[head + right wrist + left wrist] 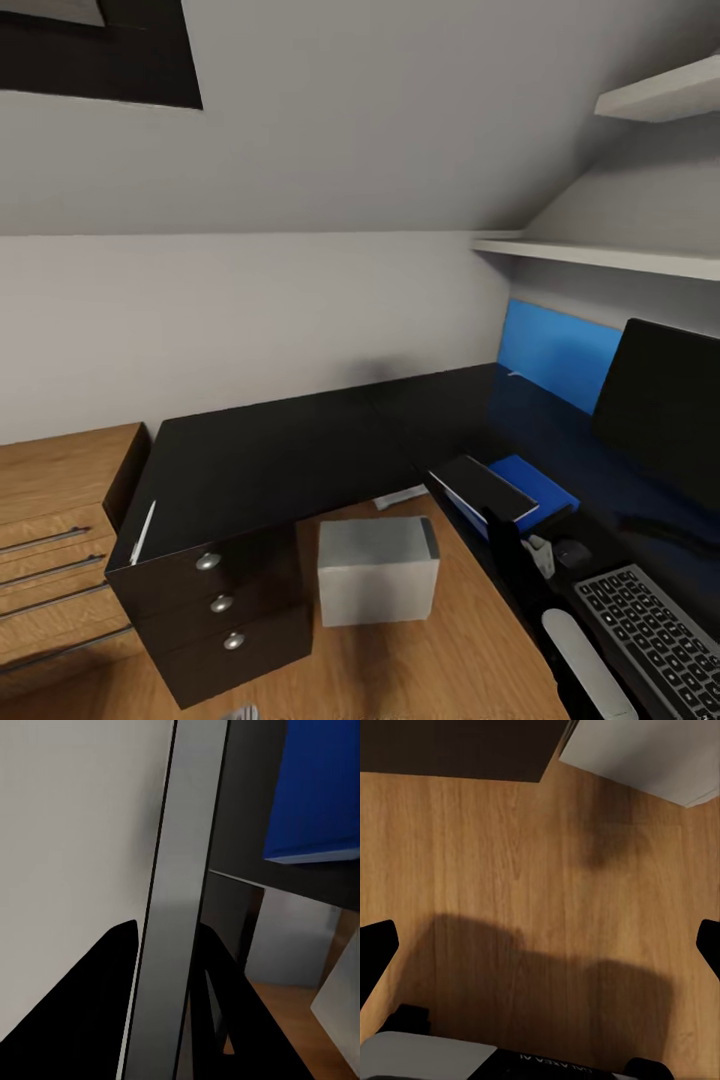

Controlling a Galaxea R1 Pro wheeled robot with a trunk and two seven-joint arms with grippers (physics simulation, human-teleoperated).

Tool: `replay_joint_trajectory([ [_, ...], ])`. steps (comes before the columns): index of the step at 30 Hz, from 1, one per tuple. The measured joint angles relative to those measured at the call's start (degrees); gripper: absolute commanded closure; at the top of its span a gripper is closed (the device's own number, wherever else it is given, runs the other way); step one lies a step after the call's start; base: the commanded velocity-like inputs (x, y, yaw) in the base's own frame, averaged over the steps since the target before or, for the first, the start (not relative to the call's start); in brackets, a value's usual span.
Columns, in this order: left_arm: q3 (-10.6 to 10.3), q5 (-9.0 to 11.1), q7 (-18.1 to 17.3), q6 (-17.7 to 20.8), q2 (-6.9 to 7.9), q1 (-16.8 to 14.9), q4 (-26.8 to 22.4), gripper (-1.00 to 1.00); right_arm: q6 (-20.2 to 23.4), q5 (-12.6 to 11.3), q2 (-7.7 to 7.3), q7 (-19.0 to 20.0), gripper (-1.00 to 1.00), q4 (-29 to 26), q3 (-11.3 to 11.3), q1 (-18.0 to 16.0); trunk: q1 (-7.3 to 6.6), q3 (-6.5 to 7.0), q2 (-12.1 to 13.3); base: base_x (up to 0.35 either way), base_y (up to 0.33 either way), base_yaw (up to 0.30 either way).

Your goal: In the bedroom, organize the workspace by keeping the computer under the desk, ensuring the monitor is on the desk, placing the keyboard on the desk next to the monitor, placing the mouse on the desk next to the keyboard, moving the folder from the swivel chair onto the desk next to the mouse, stacking the notebook on top of the folder with the pen on top of the notebook, and positioning the swivel chair next to the desk.

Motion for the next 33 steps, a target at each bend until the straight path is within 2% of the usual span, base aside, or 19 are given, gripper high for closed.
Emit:
replay_joint_trajectory([
  [9, -0.06, 0.08, 0.03, 0.0, 0.0, 0.0, 0.0, -1.0, -0.08, 0.0, 0.0, -0.06, 1.0, 0.0, -0.24, 0.0, 0.0, -0.74, 0.0, 0.0, 0.0, -0.057],
  [28, -0.15, 0.18, 0.03, 0.0, -0.08, -0.01, 0.15, -1.0, -0.22, 0.09, 0.0, 0.08, 1.0, -0.01, -0.26, -0.04, 0.0, -2.34, 0.0, 0.0, 0.0, -0.155],
  [33, -0.14, 0.18, -0.05, 0.0, -0.09, 0.0, 0.92, -1.0, -0.18, 0.09, -0.06, 0.28, 1.0, 0.0, -0.26, -0.03, 0.0, -2.52, 0.0, 0.0, 0.0, -0.043],
])
